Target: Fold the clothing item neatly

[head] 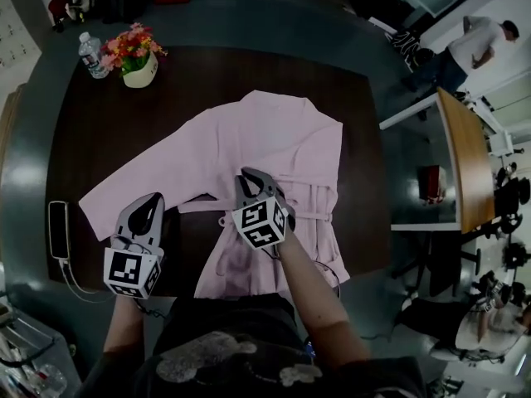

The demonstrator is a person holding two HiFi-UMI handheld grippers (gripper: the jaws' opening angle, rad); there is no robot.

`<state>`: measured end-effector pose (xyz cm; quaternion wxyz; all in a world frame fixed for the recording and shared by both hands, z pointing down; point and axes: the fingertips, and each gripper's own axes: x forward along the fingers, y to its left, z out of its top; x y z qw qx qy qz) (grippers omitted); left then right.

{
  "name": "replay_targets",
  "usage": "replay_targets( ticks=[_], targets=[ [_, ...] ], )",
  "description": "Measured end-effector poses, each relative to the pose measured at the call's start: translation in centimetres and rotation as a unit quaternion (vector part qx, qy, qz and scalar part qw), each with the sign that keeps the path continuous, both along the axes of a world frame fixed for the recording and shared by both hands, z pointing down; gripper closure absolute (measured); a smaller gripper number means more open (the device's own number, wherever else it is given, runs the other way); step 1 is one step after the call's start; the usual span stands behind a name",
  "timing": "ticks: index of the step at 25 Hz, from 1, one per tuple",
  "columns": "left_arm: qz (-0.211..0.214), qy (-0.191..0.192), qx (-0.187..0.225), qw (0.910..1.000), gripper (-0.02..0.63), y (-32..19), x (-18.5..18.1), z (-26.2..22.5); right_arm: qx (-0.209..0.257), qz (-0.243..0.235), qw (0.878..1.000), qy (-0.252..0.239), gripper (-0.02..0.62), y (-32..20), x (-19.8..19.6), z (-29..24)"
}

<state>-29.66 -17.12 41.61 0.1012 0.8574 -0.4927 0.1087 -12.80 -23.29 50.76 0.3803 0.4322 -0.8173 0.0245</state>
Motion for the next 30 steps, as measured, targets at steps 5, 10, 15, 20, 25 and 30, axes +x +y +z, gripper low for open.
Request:
replay_targets(
  ticks=[5,10,15,20,25,30],
  targets=[
    [0.007,0.001,-0.009,0.9999,0.597,-0.5,-0.2,0.6,-0.042,-0.044,0.998,-0.027,0.5,1.9,-1.8,1.6],
    [-0.002,-0.003,-0.005,1.0,0.597,-0.8,0.5,0.3,-0.042,-0.061,0.996,-0.041,0.436,3.5,-0.5,0.5],
    [-0.008,-0.01,-0.011,0.9999,0.597,-0.3,1.4,0.2,-0.013,-0.108,0.994,-0.016,0.434,4.5,-0.1,-0.1],
    [-0.018,-0.012,-0.01,0.9997,0.597,-0.2,2.0,-0.2,-0.001,-0.077,0.996,-0.046,0.434,4.0,1.4,-1.1],
    [-0.022,-0.028,-0.009,0.9994,0.597,0.3,2.8,-0.4,-0.052,0.009,0.996,-0.071,0.434,2.3,7.5,0.8],
    [-0.045,-0.042,-0.015,0.998,0.597,0.7,2.2,-0.3,-0.16,0.025,0.977,-0.137,0.436,1.1,7.0,3.3]
  ],
)
